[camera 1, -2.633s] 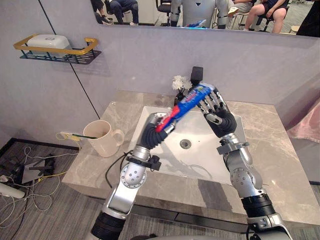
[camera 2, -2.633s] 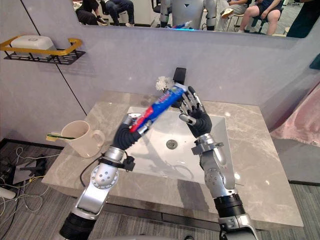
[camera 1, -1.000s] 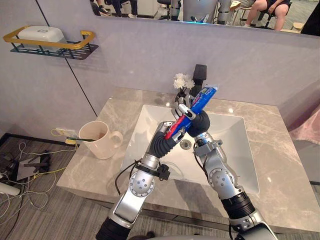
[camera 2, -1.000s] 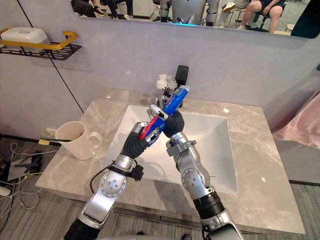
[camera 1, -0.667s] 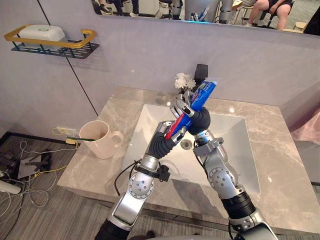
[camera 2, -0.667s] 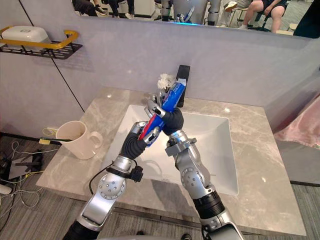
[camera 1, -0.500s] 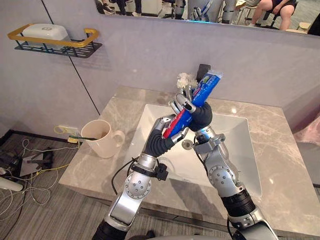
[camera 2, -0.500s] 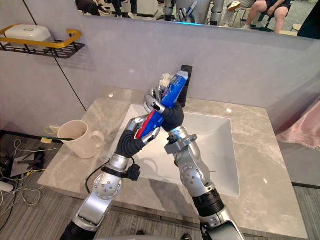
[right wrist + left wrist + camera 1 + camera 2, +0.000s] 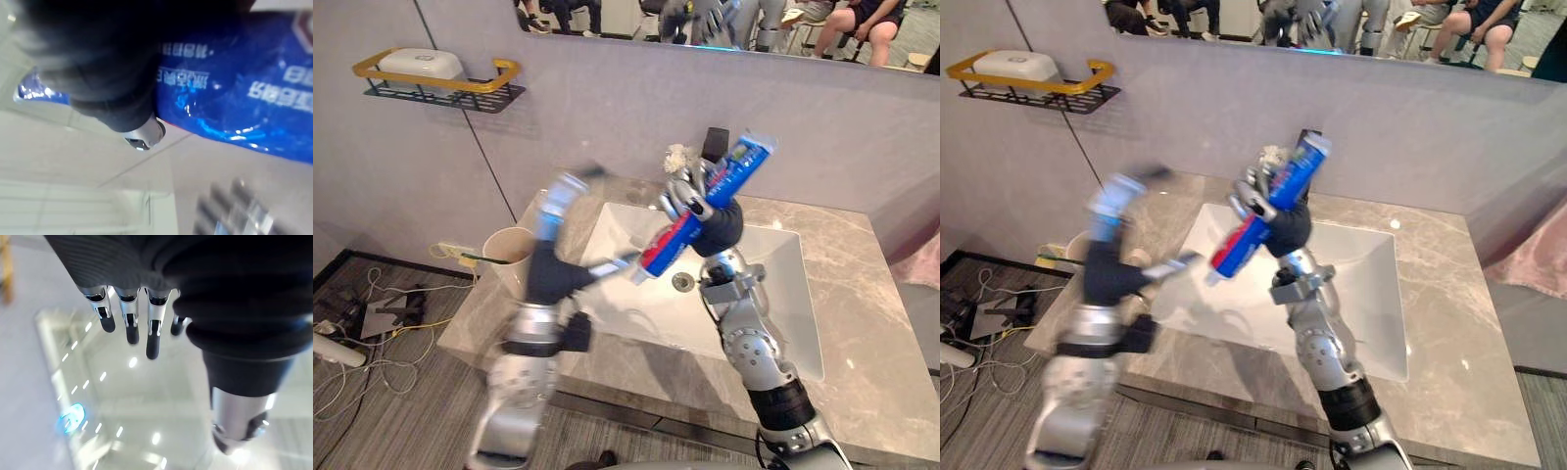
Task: Organize washtable
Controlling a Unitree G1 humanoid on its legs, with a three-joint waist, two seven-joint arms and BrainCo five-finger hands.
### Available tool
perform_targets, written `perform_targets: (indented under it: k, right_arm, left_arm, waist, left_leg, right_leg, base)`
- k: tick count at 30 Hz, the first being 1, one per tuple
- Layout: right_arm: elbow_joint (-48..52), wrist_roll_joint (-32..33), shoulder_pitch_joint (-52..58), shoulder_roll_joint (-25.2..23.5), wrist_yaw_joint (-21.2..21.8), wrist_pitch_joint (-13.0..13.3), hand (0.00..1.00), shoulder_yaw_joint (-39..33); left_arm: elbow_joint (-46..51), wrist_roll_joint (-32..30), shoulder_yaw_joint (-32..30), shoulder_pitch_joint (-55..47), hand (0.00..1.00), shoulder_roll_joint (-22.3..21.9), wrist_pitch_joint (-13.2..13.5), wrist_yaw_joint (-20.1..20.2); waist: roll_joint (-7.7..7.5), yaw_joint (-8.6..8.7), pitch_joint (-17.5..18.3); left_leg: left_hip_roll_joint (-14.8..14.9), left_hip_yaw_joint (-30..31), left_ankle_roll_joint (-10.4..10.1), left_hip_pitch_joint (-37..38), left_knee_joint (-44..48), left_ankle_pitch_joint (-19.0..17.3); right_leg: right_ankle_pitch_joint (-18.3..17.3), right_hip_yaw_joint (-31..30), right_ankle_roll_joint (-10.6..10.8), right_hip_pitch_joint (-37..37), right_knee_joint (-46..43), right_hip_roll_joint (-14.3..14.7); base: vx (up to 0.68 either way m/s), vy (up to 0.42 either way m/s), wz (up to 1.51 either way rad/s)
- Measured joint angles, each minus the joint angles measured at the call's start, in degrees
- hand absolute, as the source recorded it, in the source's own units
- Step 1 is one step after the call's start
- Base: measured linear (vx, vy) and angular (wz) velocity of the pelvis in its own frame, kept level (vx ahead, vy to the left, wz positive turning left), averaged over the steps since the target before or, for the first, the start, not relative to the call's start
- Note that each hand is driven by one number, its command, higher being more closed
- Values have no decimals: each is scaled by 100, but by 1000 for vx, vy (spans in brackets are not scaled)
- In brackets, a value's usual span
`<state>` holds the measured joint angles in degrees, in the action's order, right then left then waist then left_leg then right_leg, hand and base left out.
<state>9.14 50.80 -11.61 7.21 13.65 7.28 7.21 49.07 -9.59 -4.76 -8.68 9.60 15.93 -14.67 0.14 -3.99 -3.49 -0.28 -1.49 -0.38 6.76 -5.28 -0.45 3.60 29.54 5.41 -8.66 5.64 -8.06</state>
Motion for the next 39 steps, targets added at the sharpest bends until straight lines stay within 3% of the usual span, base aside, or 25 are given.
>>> perform_targets:
  k: [6, 11, 13, 17, 24, 31, 39]
  right_arm:
    - [149, -80, 3, -19, 4, 0, 100, -244]
    - [159, -83, 121, -22, -1, 16, 100, -742]
    - [159, -83, 222, -24, -2, 24, 100, -869]
    - [147, -77, 292, -135, -101, 29, 100, -990]
    - [120, -72, 293, -238, -105, 48, 100, -1091]
    - [41, -70, 292, -236, -105, 117, 100, -1045]
    - [-2, -157, 126, -237, -109, 119, 100, -543]
  left_arm:
    - [-191, 268, -1763, -533, 0, -412, 29, -215]
    - [-1459, 761, -3305, -780, 0, -755, 18, -451]
    - [-2073, 978, -3672, -891, 0, -849, -2, -537]
    - [-3357, 1678, -4112, -1024, 0, -1006, -38, -529]
    - [-5407, 2714, -3987, -1283, 0, -1409, -272, 80]
    - [-7244, 2740, -3312, -1273, 0, -1428, -495, 536]
    - [-8344, 2503, -2541, -1248, 0, -1385, -674, 949]
  waist:
    - [17, -35, 14]
    - [18, -187, 17]
    - [13, -293, 46]
    - [9, -318, 100]
    - [-28, -323, 137]
    - [-105, -317, 191]
    - [-161, -325, 209]
  left_leg:
    - [18, 25, -2, -15, -1, -1]
    - [15, 36, -3, -45, -8, -2]
    - [17, 33, -3, -75, -9, -2]
    - [17, 38, -3, -100, -9, -3]
    - [12, 56, -5, -106, -44, -5]
    - [7, 228, -22, -190, -15, 13]
    - [-5, 323, -34, -114, -6, 22]
  right_leg:
    - [0, 17, 0, 3, 0, 11]
    - [0, 23, -1, 28, 0, 16]
    - [0, 21, -1, 58, 0, 13]
    - [0, 26, -1, 80, 0, 4]
    - [-9, 36, 3, 80, -1, -5]
    - [-81, 223, 37, 77, -1, -5]
    - [-81, 329, 38, -6, -6, -16]
  base:
    - [6, -4, 2]
    - [0, 0, 0]
    - [0, 0, 0]
    - [0, 0, 0]
    - [0, 0, 0]
    - [6, -15, 13]
    - [25, 0, 7]
